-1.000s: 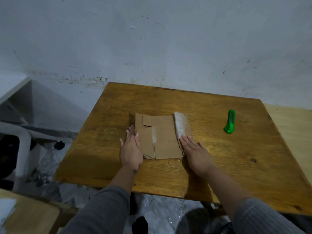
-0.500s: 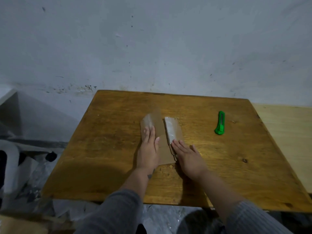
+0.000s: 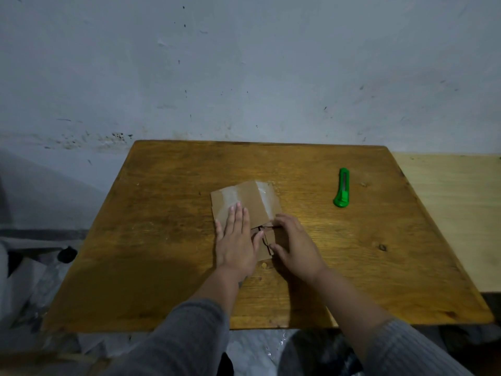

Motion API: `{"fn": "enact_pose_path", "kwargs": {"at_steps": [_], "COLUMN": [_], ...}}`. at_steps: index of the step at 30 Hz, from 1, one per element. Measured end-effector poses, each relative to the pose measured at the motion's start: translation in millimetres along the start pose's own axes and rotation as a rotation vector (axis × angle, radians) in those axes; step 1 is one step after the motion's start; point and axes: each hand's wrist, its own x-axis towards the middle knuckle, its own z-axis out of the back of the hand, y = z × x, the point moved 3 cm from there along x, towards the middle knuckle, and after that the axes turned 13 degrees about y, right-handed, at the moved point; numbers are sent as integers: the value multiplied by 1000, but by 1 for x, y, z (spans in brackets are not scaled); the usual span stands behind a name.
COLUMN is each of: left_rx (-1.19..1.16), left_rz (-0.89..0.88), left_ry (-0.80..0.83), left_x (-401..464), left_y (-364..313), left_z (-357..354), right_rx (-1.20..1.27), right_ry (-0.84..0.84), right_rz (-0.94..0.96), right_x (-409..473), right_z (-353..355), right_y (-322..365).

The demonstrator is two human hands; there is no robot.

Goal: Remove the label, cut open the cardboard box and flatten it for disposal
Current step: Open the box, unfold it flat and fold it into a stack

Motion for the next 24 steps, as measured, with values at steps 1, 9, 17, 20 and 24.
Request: {"fn": "enact_pose_path", "kwargs": {"at_steps": [1,9,17,20,24], "left_rx": [18,71,-248,-244,-190], "left_rz": [5,3,-141,-148,-126], "left_ry": [8,36,56,49,40], "left_x": [0,-1,-2,7,23], "left_y": [-1,-2,14,26,28], "left_z": [1,1,15,22,24], "right_rx": [-10,-499,-533,-423,-213], "right_ry": [8,486,615,569,387], "right_rz": [8,32,-64,-31,-9], "right_x": [2,37,52,55,51], "right_z": [4,21,25,23,20], "right_y": [0,18,20,16,14]}}
